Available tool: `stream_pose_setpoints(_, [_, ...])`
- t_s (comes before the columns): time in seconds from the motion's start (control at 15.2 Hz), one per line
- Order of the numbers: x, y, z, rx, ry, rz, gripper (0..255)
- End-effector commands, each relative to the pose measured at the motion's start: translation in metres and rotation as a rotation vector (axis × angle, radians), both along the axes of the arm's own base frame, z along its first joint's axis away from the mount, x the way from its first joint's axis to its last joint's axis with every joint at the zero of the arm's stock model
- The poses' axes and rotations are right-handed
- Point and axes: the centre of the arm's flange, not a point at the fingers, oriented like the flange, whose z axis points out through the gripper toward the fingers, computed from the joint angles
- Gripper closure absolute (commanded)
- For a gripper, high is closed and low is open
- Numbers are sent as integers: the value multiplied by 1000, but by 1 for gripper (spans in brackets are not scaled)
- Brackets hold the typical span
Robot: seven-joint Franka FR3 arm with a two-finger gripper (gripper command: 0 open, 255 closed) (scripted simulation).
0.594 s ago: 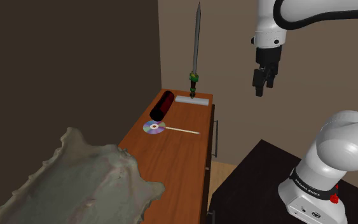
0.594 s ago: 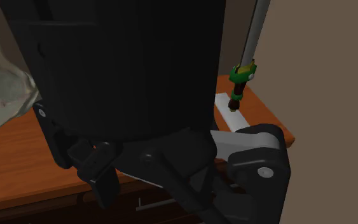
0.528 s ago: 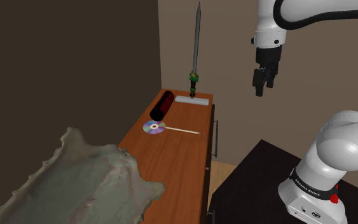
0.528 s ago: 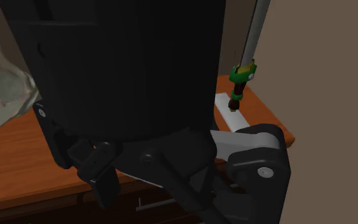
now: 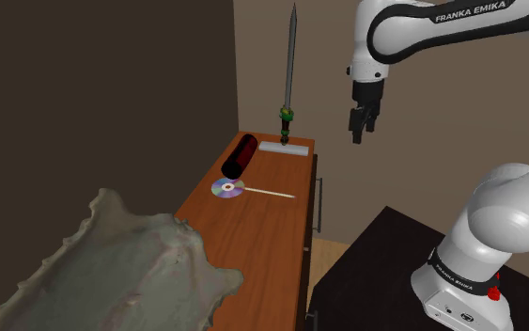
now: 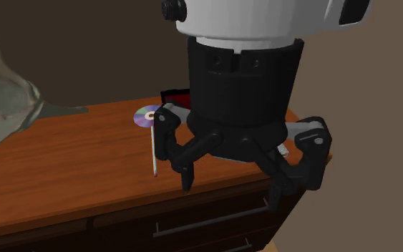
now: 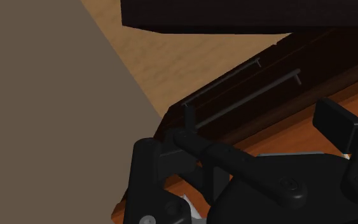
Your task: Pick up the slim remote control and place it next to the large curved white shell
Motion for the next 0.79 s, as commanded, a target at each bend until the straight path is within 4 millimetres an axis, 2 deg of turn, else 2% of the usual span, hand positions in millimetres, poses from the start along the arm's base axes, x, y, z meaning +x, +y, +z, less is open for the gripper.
stream_pose_setpoints(0.0, [22,-11,-11,6,-13,27,0])
stream_pose_setpoints(0.73, [142,-39,-68,41,-70,169,0])
